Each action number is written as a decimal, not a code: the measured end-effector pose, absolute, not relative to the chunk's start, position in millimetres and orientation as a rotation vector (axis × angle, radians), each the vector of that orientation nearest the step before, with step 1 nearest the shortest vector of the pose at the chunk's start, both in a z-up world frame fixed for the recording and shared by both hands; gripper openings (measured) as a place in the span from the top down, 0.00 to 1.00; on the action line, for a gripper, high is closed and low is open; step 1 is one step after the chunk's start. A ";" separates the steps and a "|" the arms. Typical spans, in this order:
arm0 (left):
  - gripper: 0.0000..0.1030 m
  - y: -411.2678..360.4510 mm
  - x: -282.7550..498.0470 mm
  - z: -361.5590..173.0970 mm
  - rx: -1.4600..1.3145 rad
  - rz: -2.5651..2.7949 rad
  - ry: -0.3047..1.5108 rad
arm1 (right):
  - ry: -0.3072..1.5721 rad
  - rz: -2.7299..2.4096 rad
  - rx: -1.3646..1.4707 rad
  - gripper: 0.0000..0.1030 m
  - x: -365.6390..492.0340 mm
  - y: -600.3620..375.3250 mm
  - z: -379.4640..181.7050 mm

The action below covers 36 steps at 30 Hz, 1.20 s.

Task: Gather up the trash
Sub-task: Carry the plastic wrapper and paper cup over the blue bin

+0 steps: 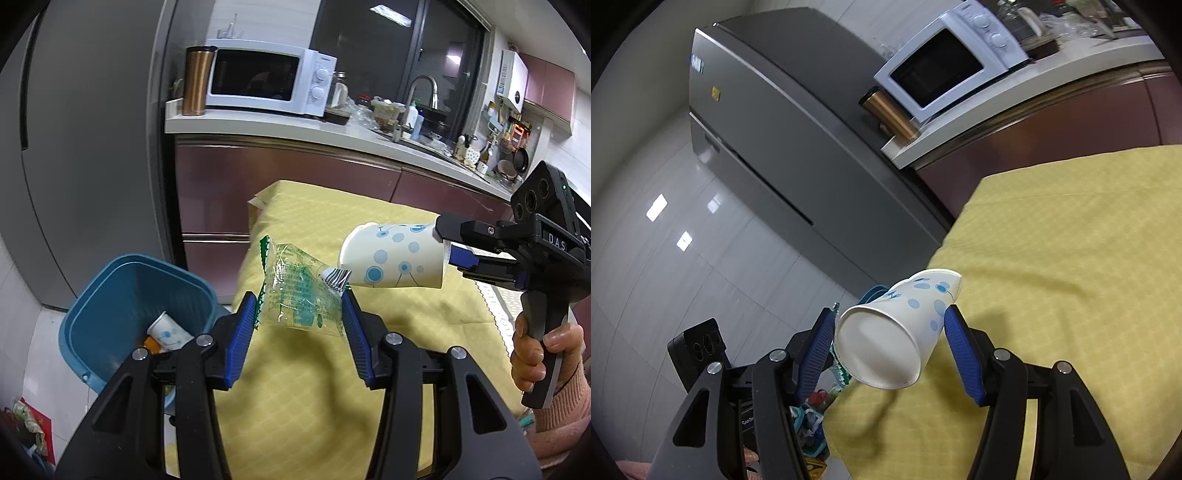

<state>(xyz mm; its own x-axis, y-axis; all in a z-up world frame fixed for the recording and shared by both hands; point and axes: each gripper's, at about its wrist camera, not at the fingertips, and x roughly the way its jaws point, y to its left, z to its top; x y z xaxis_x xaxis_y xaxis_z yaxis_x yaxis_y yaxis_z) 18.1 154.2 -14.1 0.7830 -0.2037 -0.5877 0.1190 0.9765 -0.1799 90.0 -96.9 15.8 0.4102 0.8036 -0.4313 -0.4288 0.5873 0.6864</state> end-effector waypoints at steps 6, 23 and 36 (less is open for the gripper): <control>0.55 174.7 18.5 -14.3 -0.153 -0.133 0.647 | 0.842 0.871 0.487 0.42 93.7 -68.8 17.0; 0.55 229.9 12.6 -22.9 -0.199 -0.014 0.647 | 0.897 0.958 0.424 0.42 107.1 -2.7 13.5; 0.55 255.9 12.9 -33.8 -0.223 0.035 0.658 | 0.933 0.988 0.382 0.42 113.0 35.8 6.4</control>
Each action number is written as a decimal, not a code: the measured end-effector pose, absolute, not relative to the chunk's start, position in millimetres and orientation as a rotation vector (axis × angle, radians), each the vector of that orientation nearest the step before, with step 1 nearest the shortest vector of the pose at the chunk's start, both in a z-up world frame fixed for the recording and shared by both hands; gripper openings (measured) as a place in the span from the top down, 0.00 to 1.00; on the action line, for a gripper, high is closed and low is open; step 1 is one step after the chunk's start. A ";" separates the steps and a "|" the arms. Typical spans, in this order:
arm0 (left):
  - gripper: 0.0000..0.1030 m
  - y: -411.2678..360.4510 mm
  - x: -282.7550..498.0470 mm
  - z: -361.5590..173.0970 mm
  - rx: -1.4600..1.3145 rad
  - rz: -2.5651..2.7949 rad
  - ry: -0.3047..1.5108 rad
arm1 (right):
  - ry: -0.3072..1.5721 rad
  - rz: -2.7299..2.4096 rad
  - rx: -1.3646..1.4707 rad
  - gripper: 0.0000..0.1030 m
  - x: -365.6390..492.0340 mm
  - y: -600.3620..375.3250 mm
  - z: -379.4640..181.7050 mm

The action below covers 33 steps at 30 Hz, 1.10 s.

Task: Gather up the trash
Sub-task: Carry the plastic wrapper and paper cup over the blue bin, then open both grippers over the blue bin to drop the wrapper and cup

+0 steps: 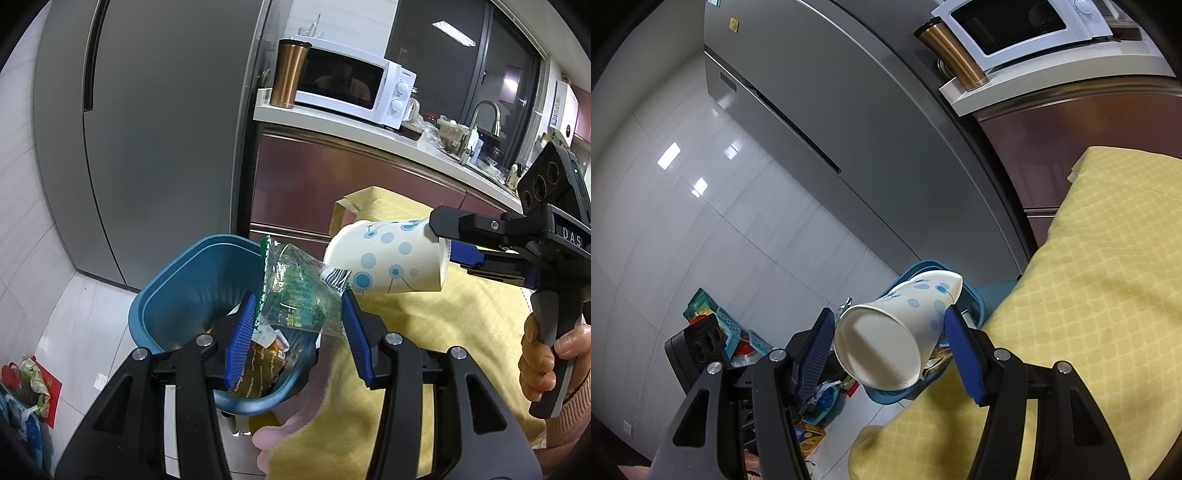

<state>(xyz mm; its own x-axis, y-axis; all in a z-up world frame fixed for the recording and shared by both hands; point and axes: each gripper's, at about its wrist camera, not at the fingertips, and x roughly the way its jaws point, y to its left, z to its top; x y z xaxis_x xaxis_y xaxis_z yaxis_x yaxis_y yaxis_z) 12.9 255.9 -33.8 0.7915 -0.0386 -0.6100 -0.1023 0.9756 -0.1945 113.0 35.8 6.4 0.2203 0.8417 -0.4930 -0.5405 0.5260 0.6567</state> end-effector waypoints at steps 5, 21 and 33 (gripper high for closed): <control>0.55 263.0 15.9 -38.0 -0.235 0.049 0.665 | 0.949 0.989 0.369 0.42 116.9 46.7 4.3; 0.54 279.8 29.0 -58.1 -0.256 0.094 0.706 | 0.993 0.977 0.313 0.42 124.8 75.8 -6.5; 0.52 295.6 47.7 -89.1 -0.282 0.130 0.777 | 1.047 0.936 0.214 0.42 134.2 110.7 -25.8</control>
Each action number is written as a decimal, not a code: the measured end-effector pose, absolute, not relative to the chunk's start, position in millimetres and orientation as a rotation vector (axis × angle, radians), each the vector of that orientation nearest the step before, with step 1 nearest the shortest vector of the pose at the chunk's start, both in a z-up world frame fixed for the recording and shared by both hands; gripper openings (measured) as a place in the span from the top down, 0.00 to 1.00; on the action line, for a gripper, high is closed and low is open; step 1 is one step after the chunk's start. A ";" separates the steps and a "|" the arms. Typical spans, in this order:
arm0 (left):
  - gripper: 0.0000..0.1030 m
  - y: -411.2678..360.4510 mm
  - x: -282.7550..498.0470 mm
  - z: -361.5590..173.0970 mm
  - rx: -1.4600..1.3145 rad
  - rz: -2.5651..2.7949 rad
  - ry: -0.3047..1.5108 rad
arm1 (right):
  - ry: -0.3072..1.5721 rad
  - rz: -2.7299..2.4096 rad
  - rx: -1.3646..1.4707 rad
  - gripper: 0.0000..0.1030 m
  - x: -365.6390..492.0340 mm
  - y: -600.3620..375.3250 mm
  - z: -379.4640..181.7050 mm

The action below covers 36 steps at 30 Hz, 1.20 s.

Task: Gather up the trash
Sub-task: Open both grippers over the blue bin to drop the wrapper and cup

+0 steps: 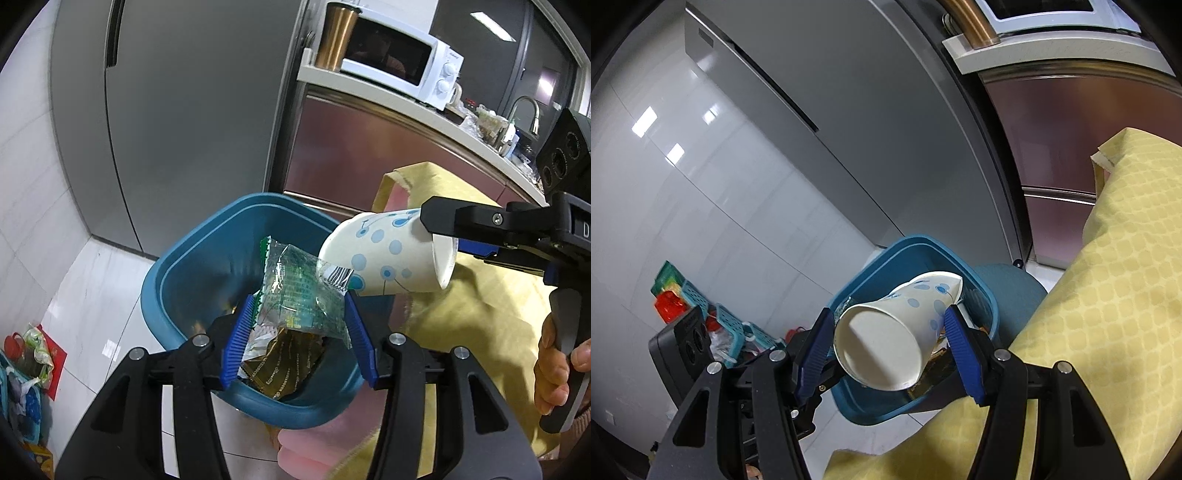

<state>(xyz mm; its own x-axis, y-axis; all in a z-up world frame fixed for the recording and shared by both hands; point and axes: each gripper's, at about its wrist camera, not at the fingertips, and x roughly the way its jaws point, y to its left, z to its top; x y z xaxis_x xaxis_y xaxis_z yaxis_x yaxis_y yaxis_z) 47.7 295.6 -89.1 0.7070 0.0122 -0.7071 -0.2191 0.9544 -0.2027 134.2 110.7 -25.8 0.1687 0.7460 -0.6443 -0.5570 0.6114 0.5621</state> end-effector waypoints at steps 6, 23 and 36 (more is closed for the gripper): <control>0.49 303.2 55.5 -103.0 -0.295 0.147 0.804 | 1.079 0.915 0.176 0.41 138.3 126.0 -36.7; 0.30 297.6 70.3 -116.8 -0.287 0.164 0.814 | 1.053 0.920 0.181 0.41 133.4 103.0 -32.3; 0.16 281.6 54.5 -96.0 -0.253 0.160 0.756 | 0.970 0.914 0.196 0.37 118.3 61.7 -9.8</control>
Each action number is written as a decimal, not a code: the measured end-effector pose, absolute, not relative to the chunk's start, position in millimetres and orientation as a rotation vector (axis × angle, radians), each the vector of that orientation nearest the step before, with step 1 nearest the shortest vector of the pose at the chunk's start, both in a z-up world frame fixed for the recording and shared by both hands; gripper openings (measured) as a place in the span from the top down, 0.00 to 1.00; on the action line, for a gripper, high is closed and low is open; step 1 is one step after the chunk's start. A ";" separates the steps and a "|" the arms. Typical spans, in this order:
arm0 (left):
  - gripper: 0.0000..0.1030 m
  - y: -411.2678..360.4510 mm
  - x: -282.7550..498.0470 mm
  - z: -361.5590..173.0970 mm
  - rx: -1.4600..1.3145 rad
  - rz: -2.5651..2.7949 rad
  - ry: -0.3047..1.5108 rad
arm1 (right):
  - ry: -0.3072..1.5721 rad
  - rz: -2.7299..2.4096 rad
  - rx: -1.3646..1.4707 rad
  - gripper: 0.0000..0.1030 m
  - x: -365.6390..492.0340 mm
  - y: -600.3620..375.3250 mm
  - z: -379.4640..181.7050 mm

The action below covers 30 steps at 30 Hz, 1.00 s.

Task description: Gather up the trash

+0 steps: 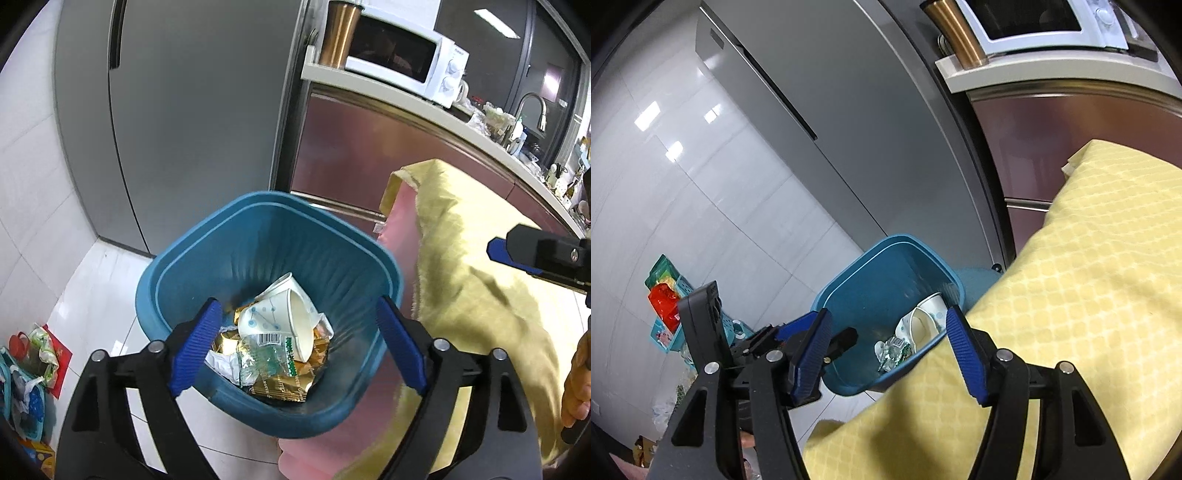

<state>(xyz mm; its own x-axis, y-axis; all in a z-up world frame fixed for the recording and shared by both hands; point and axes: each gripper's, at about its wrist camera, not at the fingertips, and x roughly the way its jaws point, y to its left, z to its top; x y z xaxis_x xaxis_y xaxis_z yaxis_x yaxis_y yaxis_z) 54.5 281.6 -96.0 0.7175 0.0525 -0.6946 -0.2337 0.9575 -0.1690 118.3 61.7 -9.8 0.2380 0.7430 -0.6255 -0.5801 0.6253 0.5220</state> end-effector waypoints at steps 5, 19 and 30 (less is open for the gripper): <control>0.06 264.2 37.1 -76.0 -0.223 0.146 0.695 | 0.906 0.886 0.175 0.30 101.0 34.0 -1.8; 0.06 188.2 -20.9 -24.3 -0.118 0.135 0.459 | 0.617 0.660 0.029 0.07 34.5 -51.9 23.3; 0.06 123.7 -53.4 -2.4 -0.044 0.110 0.313 | 0.461 0.456 0.055 0.07 -11.2 -119.1 18.5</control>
